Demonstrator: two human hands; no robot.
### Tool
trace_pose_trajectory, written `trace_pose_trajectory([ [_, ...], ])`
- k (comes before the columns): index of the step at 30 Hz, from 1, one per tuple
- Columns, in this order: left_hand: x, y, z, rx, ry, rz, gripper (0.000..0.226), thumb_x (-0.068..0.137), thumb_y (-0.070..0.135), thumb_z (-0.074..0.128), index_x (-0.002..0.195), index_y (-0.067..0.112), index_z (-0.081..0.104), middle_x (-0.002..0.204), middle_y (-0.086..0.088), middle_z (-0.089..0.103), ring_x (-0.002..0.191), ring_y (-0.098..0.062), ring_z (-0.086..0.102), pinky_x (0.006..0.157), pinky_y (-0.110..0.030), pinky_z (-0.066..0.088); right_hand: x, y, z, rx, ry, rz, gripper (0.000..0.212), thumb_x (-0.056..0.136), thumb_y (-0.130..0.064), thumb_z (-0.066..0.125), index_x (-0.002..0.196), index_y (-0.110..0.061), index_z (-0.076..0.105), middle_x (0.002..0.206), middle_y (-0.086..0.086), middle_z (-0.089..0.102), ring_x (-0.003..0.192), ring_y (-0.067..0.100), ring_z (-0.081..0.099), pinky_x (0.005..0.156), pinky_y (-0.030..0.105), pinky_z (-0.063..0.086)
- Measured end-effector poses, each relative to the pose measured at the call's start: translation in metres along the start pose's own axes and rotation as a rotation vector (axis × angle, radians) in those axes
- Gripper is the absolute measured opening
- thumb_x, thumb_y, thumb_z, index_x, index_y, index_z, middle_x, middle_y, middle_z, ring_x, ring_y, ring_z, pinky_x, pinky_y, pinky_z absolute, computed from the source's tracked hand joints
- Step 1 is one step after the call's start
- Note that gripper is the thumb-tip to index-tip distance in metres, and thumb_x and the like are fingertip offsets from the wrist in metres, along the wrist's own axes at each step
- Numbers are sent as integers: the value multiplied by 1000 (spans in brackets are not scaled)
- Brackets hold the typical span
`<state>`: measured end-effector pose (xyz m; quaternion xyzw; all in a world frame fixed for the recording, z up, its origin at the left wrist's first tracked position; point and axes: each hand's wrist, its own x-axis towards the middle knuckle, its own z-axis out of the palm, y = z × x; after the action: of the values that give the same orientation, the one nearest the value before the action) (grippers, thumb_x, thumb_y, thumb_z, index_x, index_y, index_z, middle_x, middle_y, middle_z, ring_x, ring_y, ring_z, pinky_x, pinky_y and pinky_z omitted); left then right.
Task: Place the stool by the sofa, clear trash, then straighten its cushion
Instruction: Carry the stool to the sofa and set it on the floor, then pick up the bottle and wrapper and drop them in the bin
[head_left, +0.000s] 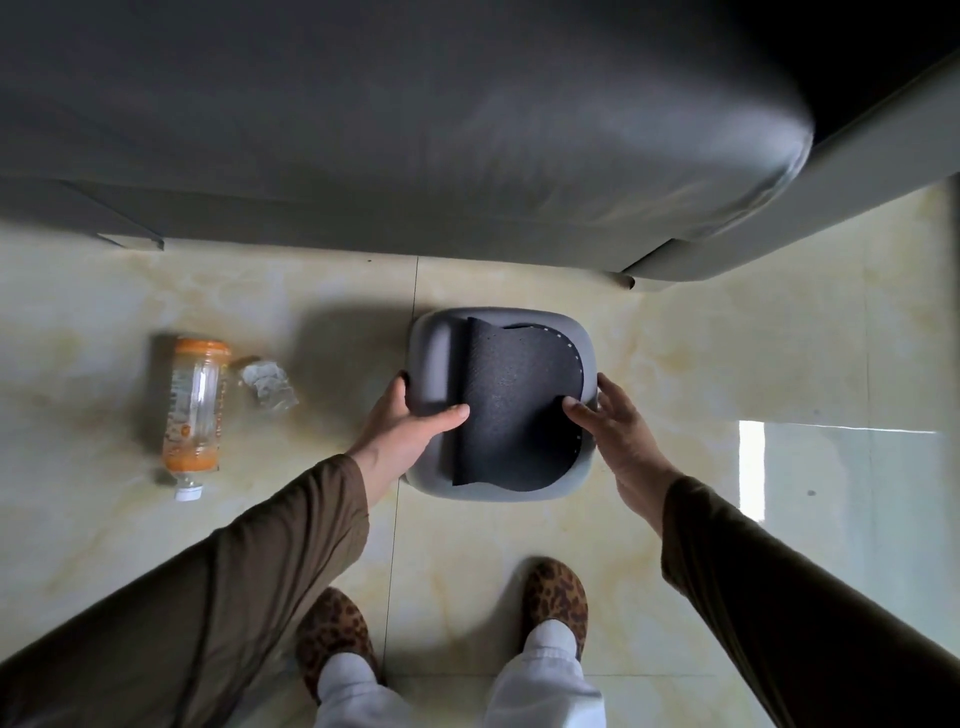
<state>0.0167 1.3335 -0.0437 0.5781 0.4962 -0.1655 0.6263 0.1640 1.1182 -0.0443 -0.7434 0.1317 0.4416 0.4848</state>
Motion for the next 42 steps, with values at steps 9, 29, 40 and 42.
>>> trace_pose_trajectory([
  [9, -68, 23, 25, 164, 242, 407, 85, 91, 23, 79, 163, 21, 35, 159, 4, 38, 150, -9, 36, 127, -27, 30, -60, -14, 30, -295, 401, -423, 39, 94, -17, 64, 132, -21, 60, 133, -3, 55, 128, 22, 50, 103, 48, 47],
  [29, 46, -106, -260, 467, 448, -93, 93, 86, 32, 82, 164, 11, 36, 162, -20, 45, 151, -38, 44, 123, -50, 38, 47, 10, 362, -823, -210, -481, 46, 98, -16, 53, 143, -20, 50, 139, 6, 49, 127, 28, 47, 103, 39, 47],
  [40, 71, -154, -232, 447, 381, -231, 70, 78, 40, 87, 131, 10, 52, 124, -11, 70, 114, -37, 69, 93, -47, 60, 69, 39, 389, -1028, -200, -434, 35, 103, -11, 46, 136, -14, 53, 131, 13, 60, 121, 33, 56, 92, 41, 49],
  [42, 50, -149, -224, 383, 384, -207, 71, 75, 44, 87, 129, 13, 54, 122, -9, 72, 110, -36, 71, 97, -49, 58, 39, 39, 371, -792, -177, -286, 28, 101, -16, 47, 128, -17, 55, 122, 12, 66, 112, 33, 62, 86, 38, 49],
])
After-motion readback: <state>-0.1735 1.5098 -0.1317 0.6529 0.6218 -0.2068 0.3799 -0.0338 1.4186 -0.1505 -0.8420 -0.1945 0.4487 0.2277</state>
